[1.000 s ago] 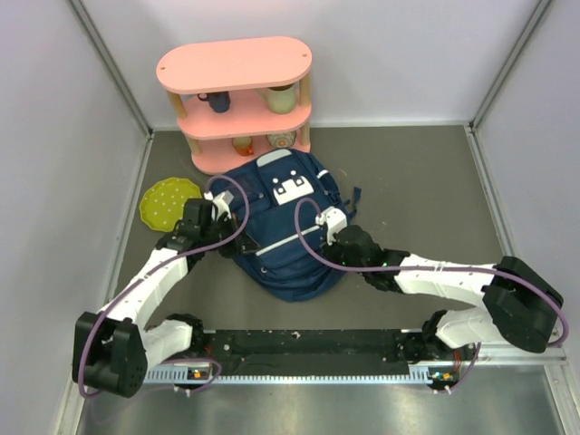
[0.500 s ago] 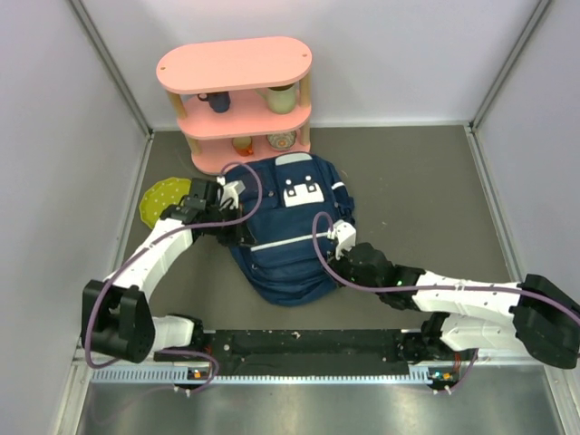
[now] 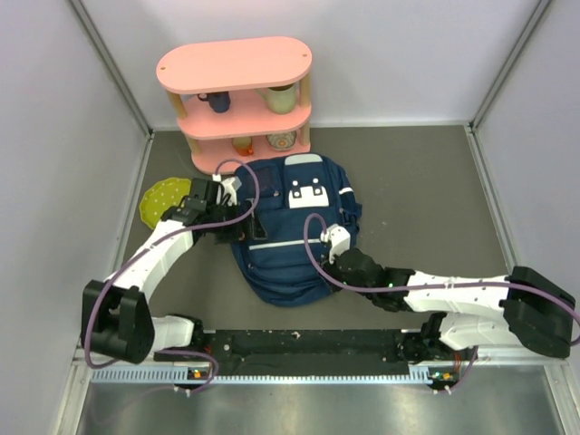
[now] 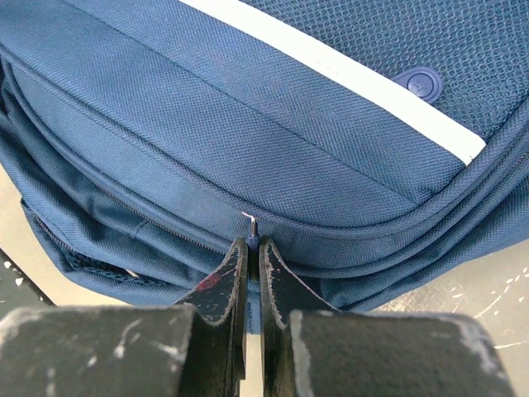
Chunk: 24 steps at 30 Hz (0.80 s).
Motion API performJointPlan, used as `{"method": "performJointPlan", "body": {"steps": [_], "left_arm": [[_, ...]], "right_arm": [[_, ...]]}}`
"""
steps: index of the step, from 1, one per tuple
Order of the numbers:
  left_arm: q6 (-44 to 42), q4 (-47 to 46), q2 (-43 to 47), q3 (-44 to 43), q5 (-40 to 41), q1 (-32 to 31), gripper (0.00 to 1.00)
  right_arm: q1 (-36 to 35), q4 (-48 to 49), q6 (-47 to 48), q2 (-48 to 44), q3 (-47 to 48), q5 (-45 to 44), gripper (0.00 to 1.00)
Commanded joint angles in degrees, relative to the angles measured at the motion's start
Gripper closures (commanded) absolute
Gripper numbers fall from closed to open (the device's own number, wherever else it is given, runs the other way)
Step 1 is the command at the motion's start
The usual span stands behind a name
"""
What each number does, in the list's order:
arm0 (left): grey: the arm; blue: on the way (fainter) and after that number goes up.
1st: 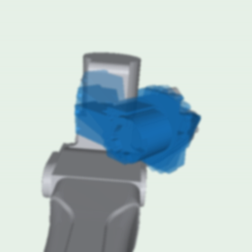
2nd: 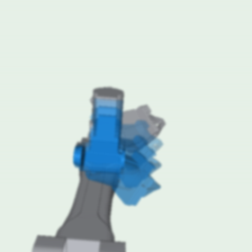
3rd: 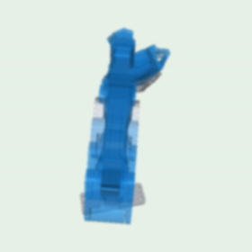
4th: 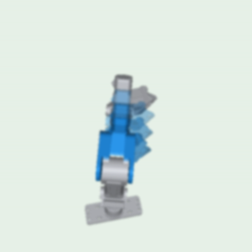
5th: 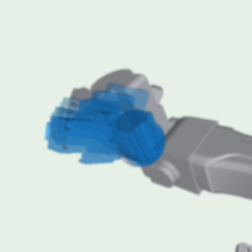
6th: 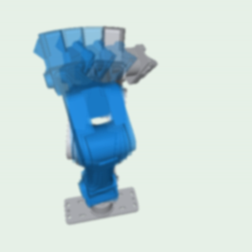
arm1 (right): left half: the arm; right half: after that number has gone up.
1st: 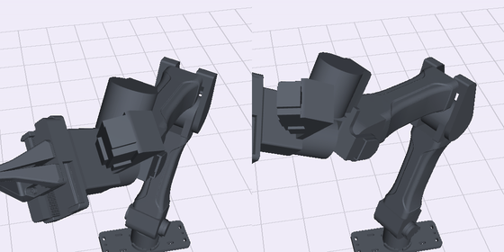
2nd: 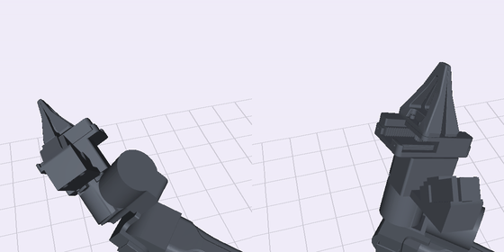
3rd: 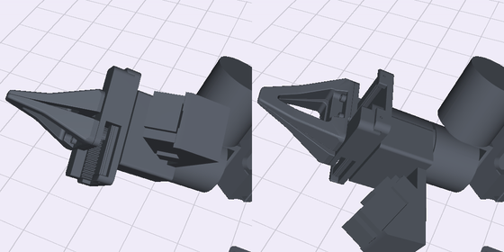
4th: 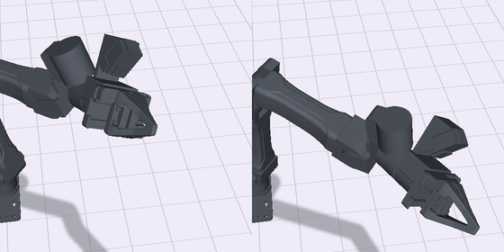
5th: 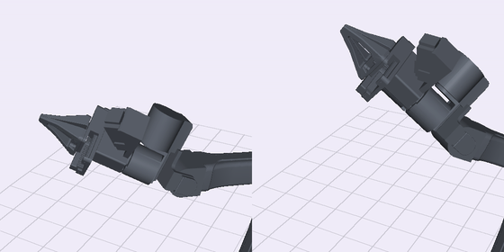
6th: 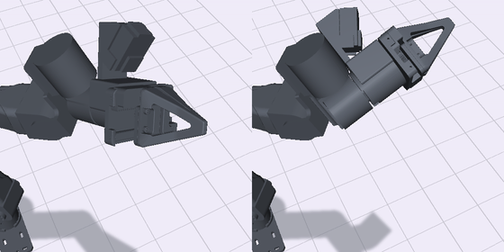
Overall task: Pack the student bag
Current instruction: Zip the student bag at the center of the board.
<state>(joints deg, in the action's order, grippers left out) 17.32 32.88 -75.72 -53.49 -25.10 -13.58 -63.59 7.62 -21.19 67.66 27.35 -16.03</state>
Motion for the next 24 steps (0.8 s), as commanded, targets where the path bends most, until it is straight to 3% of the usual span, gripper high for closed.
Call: {"method": "performJointPlan", "body": {"steps": [1,8,17,24], "left_arm": [[9.5,-5.7,8.6,8.3,0.5,0.0,0.01],[23.8,-15.6,22.1,22.0,-3.8,-0.5,0.01],[39.2,-22.2,30.3,28.8,1.9,-3.0,0.05],[43.3,-22.2,33.0,29.9,4.8,-3.2,0.33]], "right_arm": [[-0.5,2.0,-1.6,2.0,3.5,-2.2,1.0],[-0.2,2.1,-1.7,2.1,3.9,-2.7,1.0],[-0.1,2.4,-1.7,2.5,4.5,-1.6,1.0],[-0.1,2.3,-1.4,2.3,4.6,-1.5,1.0]]}}
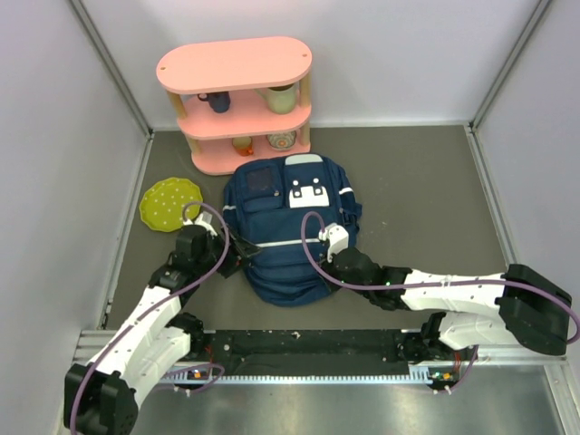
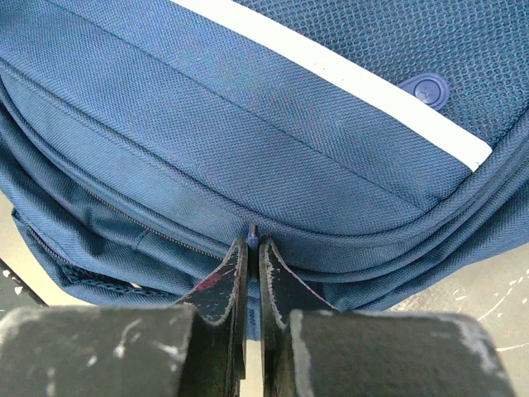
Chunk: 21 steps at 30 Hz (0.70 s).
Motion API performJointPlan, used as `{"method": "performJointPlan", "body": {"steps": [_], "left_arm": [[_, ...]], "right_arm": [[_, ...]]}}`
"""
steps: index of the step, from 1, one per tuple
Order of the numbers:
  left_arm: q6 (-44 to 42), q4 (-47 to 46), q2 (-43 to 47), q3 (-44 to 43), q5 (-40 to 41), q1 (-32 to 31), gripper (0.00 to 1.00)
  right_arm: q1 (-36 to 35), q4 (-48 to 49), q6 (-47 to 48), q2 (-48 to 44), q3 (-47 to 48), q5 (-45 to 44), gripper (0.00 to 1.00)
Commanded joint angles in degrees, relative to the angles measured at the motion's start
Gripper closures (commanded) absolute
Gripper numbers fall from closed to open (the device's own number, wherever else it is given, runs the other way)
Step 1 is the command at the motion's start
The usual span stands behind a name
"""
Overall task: Pack the student bag
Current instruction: Zip the student bag at the center of the board.
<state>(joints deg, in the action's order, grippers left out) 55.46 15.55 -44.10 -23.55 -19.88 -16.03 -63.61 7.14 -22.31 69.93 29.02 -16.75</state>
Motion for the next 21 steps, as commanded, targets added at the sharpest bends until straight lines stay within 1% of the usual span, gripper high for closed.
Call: {"method": "performJointPlan", "body": {"steps": [1,3,4,5,9,13,15,21], "left_arm": [[5.1,-4.7,1.4,-0.4,-0.5,-0.8,0.3],[4.2,-2.5,1.6,-1.7,-0.9,-0.8,0.2],[3.5,-1.2,1.9,-2.4,-0.7,-0.8,0.11],[2.8,1.8,2.3,-3.9,0.1,-0.8,0.1],[-1.4,8.9,2.6,-8.0,3.1,-0.8,0.07],[-2.7,12.7,2.3,-10.7,5.1,-0.8,0.07],[-2.5,12.5,2.4,-11.0,5.1,-0.8,0.07],[-0.4,7.8,-0.4,-8.6,2.4,-0.8,0.08]], "right_arm": [[-0.1,2.9,-0.2,0.0,2.9,-0.5,1.0],[-0.1,2.5,-0.2,-0.1,2.9,-0.4,1.0],[-0.1,2.4,-0.1,-0.1,2.9,-0.6,1.0],[-0.2,2.4,0.1,-0.3,2.8,-0.6,1.0],[-0.1,2.3,0.2,-0.8,2.6,-1.0,1.0],[-0.1,2.1,0.2,-0.6,2.8,-1.2,1.0],[-0.1,2.1,0.2,-0.8,2.8,-1.2,1.0],[-0.1,2.0,0.2,-0.8,2.8,-1.5,1.0]]}}
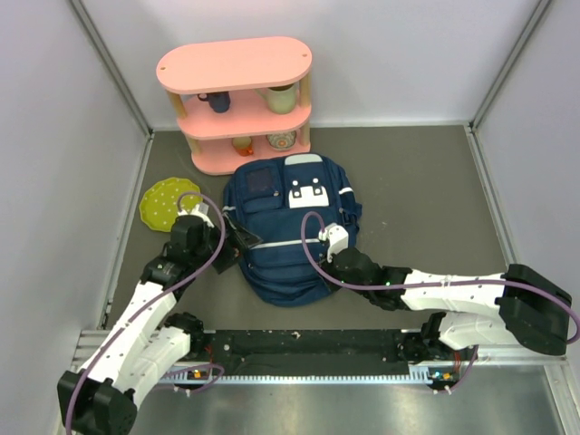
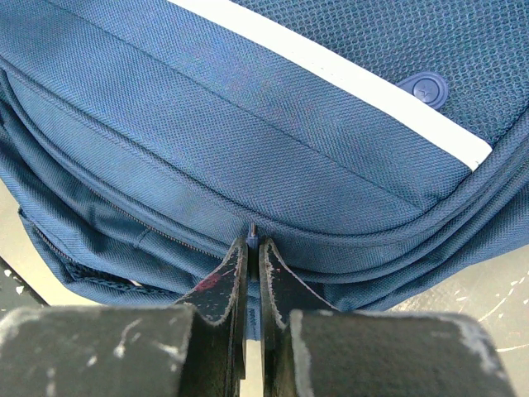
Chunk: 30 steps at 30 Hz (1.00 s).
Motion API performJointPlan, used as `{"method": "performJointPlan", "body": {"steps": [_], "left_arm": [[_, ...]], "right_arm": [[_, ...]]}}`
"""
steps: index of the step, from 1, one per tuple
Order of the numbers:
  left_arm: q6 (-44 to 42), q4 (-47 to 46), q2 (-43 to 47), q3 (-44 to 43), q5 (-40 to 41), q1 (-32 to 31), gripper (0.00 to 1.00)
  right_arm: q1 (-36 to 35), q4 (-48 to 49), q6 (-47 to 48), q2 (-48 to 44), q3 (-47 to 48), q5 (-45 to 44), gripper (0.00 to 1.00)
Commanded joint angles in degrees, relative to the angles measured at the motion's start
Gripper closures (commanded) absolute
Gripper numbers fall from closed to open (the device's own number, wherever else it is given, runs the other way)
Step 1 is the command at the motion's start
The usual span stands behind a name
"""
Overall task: Pack the student bag
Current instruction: Zip the student bag at the center of the board.
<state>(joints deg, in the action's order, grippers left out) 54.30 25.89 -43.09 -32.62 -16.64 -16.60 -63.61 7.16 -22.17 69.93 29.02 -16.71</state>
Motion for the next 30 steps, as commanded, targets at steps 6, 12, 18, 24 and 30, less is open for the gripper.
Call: {"method": "performJointPlan", "body": {"steps": [6,12,18,24,30], "left_arm": [[4.5,-10.5,-3.1,3.7,-2.5,-1.2,0.12],[6.3,-15.9,-6.6,4.2,-1.8,-4.4,0.18],[6.0,-18.6,-10.1,4.6,-1.1,-4.8,0.52],[2.0,-17.7,-13.8,3.2,0.0,-4.8,1.0],[-6.0,-10.0,-15.4,-1.3,3.9,-4.4,1.0]], "right_arm": [[-0.1,2.0,0.2,-0.5,3.1,-1.4,1.0],[-0.1,1.6,0.5,-0.1,3.3,-1.2,1.0],[-0.1,2.3,0.4,0.1,3.4,-1.0,1.0],[0.0,1.2,0.9,-0.2,3.1,-2.7,1.0],[3.9,-0.3,3.3,-1.6,1.7,-3.5,1.0]]}}
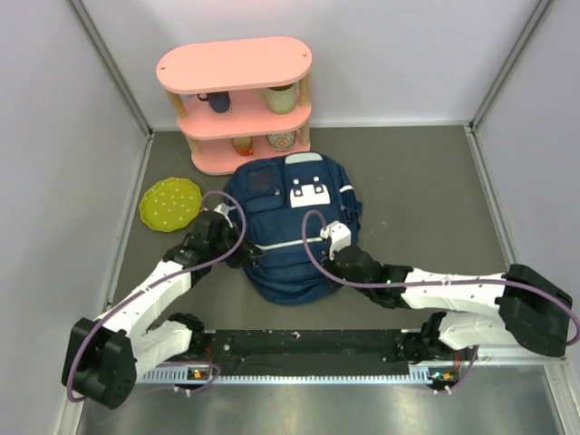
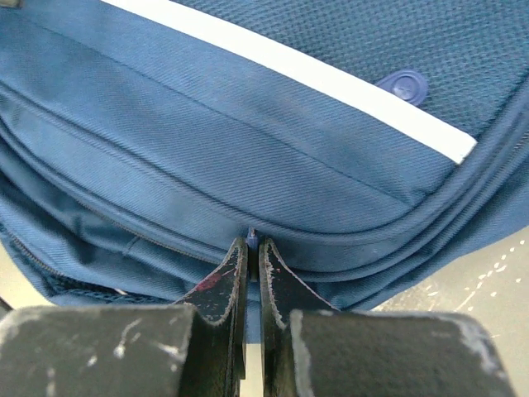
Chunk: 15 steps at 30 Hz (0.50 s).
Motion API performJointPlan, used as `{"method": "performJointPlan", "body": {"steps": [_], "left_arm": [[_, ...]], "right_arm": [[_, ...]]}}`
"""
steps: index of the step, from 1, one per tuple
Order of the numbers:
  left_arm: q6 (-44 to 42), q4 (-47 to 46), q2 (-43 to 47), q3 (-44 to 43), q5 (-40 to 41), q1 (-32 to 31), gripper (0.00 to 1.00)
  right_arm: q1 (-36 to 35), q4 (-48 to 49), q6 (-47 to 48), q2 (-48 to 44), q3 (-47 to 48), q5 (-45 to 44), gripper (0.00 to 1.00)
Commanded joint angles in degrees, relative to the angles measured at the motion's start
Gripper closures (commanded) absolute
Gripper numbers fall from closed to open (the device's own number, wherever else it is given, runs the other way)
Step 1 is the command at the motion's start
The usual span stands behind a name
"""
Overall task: Pack the student bag
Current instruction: Zip the student bag at the center of the board.
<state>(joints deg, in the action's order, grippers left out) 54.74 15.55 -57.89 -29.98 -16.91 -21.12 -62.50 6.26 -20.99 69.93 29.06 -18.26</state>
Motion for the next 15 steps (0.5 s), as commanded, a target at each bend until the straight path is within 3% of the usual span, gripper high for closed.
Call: {"method": "performJointPlan", "body": {"steps": [1,8,15], "left_arm": [[-7.2,1.2,-0.5,-4.4,4.5,0.6,1.0],[-10.7,1.8,-0.1,-3.3,2.2,2.9,1.0],[-13.6,4.4,0.3,-4.0,2.1,5.1,1.0]], "right_arm": [[3.9,0.2,2.4,-2.0,1.4,-1.9,1.0],[11.9,0.0,4.8,-3.7,0.0,-1.8,1.0],[13.6,-1.2,6.3,-5.3,-0.8,-3.5,1.0]]}}
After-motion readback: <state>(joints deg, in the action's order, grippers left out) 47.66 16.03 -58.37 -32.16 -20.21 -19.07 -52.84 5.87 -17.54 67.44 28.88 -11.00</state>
